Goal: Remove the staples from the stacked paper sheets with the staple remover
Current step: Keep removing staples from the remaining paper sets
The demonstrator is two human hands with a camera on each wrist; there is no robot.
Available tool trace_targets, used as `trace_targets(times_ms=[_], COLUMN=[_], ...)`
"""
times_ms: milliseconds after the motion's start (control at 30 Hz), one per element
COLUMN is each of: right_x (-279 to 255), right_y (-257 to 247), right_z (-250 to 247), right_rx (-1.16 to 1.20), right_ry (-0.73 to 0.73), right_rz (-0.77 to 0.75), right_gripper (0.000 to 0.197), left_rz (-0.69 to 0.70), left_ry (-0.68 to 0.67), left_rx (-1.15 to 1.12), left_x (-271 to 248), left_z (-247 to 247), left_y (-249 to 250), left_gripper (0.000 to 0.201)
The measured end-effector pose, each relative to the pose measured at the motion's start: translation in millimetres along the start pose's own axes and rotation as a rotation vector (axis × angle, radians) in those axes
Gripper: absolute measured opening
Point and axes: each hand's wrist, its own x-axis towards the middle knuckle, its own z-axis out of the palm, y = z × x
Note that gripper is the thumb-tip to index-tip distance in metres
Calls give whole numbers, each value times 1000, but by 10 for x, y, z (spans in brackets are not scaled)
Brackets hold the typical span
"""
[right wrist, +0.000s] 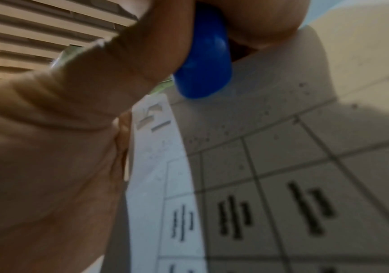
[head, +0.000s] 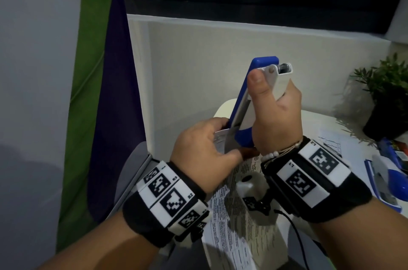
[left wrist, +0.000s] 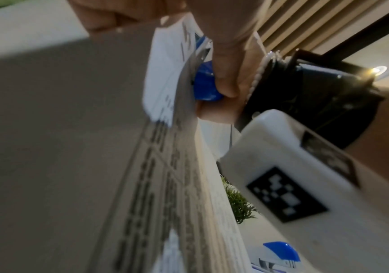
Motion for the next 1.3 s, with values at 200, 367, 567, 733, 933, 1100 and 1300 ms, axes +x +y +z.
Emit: trace_targets(times_ms=[200, 367, 567, 733, 933, 1100, 1300], right_x=[34, 52, 218, 262, 11, -234, -320], right_y=[13, 94, -47, -121, 287, 808, 943], right_z=[17, -81, -333, -517, -531, -658, -744], right_rx=[-4, 16, 88, 15, -232, -426, -439], right_ry=[6, 53, 416, 413, 138, 80, 91], right_rz=[-2, 90, 47, -58, 182, 416, 539], right_gripper=[29, 26, 16, 25, 38, 23, 24], left_rz=[38, -106, -267, -396, -415, 85, 290], left_ry=[-5, -205, 59, 444, 469, 21, -189], left_rx=[67, -154, -310, -573, -219, 282, 433], left_x=[15, 84, 248, 628, 664, 253, 48], left_z=[25, -11, -134, -208, -114, -35, -22], left_y=[-11, -80, -182, -311, -643, -871, -1116], left_gripper=[17, 44, 36, 27, 19, 44, 56])
